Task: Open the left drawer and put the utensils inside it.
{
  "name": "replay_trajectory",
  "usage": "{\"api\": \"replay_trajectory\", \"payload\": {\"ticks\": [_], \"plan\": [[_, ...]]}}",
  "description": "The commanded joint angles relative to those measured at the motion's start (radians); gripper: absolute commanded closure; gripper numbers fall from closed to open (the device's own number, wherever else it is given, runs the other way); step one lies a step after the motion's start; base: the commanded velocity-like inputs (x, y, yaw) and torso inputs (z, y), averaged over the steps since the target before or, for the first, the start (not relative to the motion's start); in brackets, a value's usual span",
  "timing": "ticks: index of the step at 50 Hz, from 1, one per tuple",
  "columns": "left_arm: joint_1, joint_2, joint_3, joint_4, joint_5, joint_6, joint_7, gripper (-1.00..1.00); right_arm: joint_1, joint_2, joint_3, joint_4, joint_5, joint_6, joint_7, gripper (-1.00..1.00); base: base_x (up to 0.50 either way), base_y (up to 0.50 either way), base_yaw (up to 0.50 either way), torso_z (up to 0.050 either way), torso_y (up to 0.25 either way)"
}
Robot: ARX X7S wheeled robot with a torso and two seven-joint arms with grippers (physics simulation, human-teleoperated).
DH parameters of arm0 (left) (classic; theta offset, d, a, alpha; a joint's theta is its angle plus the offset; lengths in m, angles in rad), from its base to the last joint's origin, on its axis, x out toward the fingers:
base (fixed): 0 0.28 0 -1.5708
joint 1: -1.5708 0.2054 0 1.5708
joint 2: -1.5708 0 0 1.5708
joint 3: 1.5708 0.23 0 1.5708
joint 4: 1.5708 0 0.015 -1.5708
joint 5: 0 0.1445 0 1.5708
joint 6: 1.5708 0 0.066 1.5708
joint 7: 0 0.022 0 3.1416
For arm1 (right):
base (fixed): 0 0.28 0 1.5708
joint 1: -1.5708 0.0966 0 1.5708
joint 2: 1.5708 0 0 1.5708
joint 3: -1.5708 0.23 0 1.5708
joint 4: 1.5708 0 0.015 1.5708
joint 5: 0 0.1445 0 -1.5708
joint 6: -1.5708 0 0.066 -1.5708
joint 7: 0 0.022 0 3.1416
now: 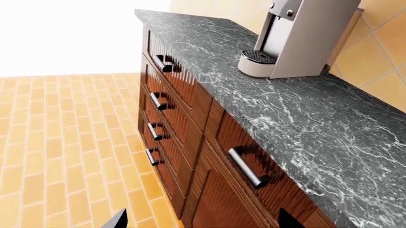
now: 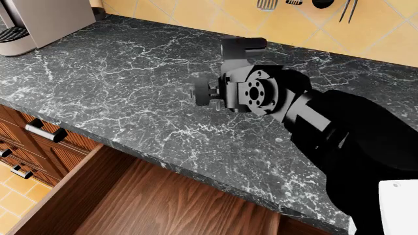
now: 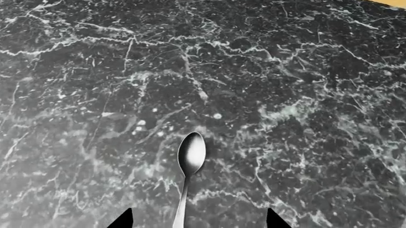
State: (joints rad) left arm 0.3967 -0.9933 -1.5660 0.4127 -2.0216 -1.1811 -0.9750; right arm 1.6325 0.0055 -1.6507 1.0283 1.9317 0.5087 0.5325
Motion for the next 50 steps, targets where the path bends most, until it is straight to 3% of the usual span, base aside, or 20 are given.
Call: {"api": "replay_trajectory", "payload": {"ticks": [1,22,35,50], "plan": [[-0.005,0.014,0.005,0.002,0.016,-0.006,0.014,-1.00,-0.051,-0.005,0.043,0.057,-0.039,-0.006,-0.063,-1.00,0.00,0.00,0.00,0.000,0.000],[-0.005,0.010,0.016,0.024,0.048,-0.029,0.042,-1.00,-0.053,-0.005,0.042,0.097,-0.074,-0.047,-0.149,-1.00,0.00,0.00,0.00,0.000,0.000],[-0.011,0.011,0.014,0.023,0.057,-0.025,0.046,-1.00,-0.040,-0.005,0.045,0.078,-0.100,-0.081,-0.180,-1.00,0.00,0.00,0.00,0.000,-0.243],[-0.020,0.015,0.024,0.024,0.059,-0.016,0.054,-1.00,-0.041,-0.005,0.052,0.064,-0.137,-0.112,-0.240,-1.00,0.00,0.00,0.00,0.000,0.000]]}}
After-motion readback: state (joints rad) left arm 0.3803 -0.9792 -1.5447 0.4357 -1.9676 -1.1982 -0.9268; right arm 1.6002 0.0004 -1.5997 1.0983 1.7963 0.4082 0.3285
